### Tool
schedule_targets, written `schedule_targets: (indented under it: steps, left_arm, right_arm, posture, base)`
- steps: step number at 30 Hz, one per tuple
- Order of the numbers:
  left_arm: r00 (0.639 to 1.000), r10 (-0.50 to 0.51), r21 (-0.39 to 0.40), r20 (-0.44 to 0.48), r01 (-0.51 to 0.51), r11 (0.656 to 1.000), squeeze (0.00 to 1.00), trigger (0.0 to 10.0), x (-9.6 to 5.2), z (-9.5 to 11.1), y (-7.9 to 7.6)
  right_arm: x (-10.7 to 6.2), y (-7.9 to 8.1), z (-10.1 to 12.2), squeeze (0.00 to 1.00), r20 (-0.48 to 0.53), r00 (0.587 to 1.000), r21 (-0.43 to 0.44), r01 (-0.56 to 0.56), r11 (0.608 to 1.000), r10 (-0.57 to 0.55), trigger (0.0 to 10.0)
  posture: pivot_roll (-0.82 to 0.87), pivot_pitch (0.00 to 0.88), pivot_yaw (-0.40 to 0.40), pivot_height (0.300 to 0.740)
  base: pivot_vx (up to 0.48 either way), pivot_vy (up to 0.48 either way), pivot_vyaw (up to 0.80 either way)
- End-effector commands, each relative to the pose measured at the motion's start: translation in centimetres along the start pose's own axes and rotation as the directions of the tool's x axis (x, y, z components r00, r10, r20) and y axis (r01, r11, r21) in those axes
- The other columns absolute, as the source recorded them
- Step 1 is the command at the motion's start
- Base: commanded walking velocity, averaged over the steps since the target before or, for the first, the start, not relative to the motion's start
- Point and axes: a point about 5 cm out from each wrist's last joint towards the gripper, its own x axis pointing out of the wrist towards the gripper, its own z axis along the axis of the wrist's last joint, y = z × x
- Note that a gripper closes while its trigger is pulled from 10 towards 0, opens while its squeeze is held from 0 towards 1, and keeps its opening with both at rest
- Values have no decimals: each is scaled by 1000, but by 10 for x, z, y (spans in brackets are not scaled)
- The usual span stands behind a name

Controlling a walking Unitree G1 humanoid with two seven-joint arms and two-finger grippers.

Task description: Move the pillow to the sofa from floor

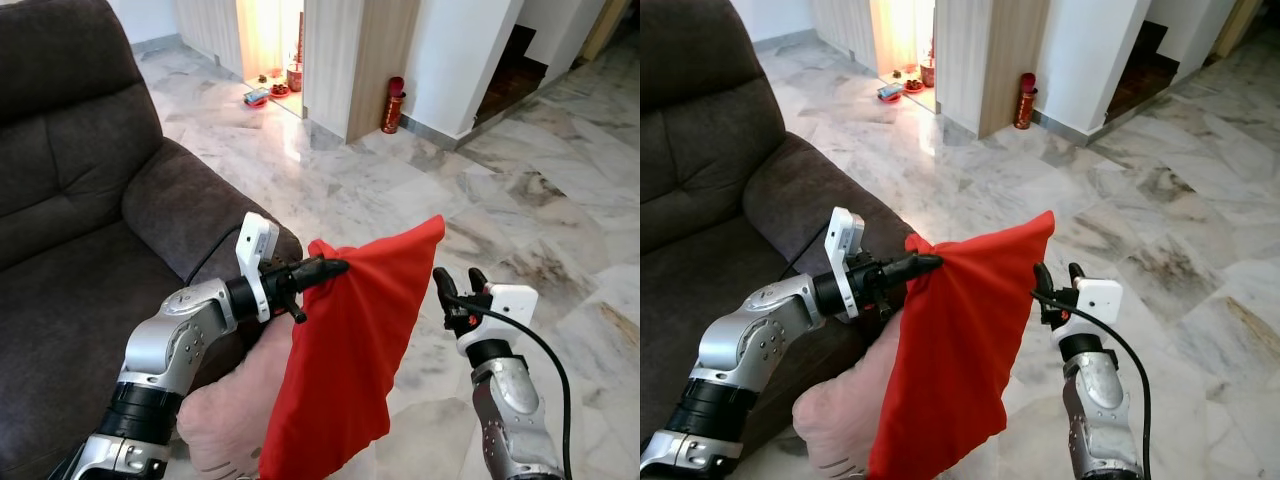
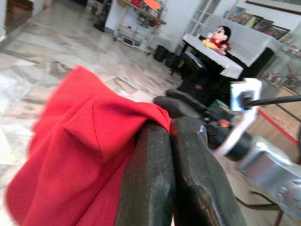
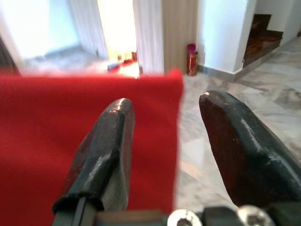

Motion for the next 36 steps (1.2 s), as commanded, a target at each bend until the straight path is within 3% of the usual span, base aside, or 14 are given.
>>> schedule_targets:
  steps: [1,2,3,4,5,7,10,23,34,36]
  left_arm:
    - [985,-145,68,95,139,988,0,10000,4,26,-23]
    - [985,-145,68,95,139,988,0,10000,4,26,-23]
    - [983,-161,52,94,156,986,0,10000,5,25,-27]
    - [981,-169,43,95,165,985,0,10000,5,24,-29]
    - [981,-169,43,95,165,985,0,10000,5,24,-29]
    - [975,-199,16,103,199,980,0,10000,6,23,-36]
    - [959,-266,-25,98,269,963,0,10000,10,21,-48]
    - [899,-432,-88,67,436,895,0,10000,18,17,-75]
    - [880,-465,-103,97,474,875,0,10000,32,18,-78]
    - [903,-426,-62,61,430,901,0,10000,41,16,-73]
  right_arm:
    - [3,-14,1,0,-61,998,-48,-7,999,4,10000]
    - [3,-14,1,0,-61,998,-48,-7,999,4,10000]
    - [3,-22,-3,0,-149,989,-142,-39,989,17,10000]
    - [2,-27,-7,0,-198,980,-182,-50,982,13,10000]
    - [2,-27,-7,0,-198,980,-182,-50,982,13,10000]
    - [1,-41,-10,0,-265,963,-217,-17,976,-42,10000]
    - [1,-58,-9,0,-284,952,-242,44,969,-115,10000]
    - [3,-50,-11,0,-319,945,-215,7,977,-77,10000]
    - [4,-46,-12,0,-322,944,-202,3,979,-69,10000]
    - [3,-46,-13,0,-322,944,-198,8,980,-72,10000]
  posture:
    - [-14,0,-51,740]
    - [-14,0,-51,740]
    - [-17,0,-49,740]
    - [-20,0,-47,740]
    - [-20,0,-47,740]
    - [-17,0,-47,740]
    - [-19,0,-41,740]
    - [-19,0,-17,740]
    - [-32,0,-10,740]
    - [-37,0,-9,740]
  base:
    - [0,0,0]
    - [0,0,0]
    - [0,0,0]
    - [0,0,0]
    - [0,0,0]
    - [0,0,0]
    - [0,0,0]
    - [0,0,0]
    - [0,0,0]
    - [0,0,0]
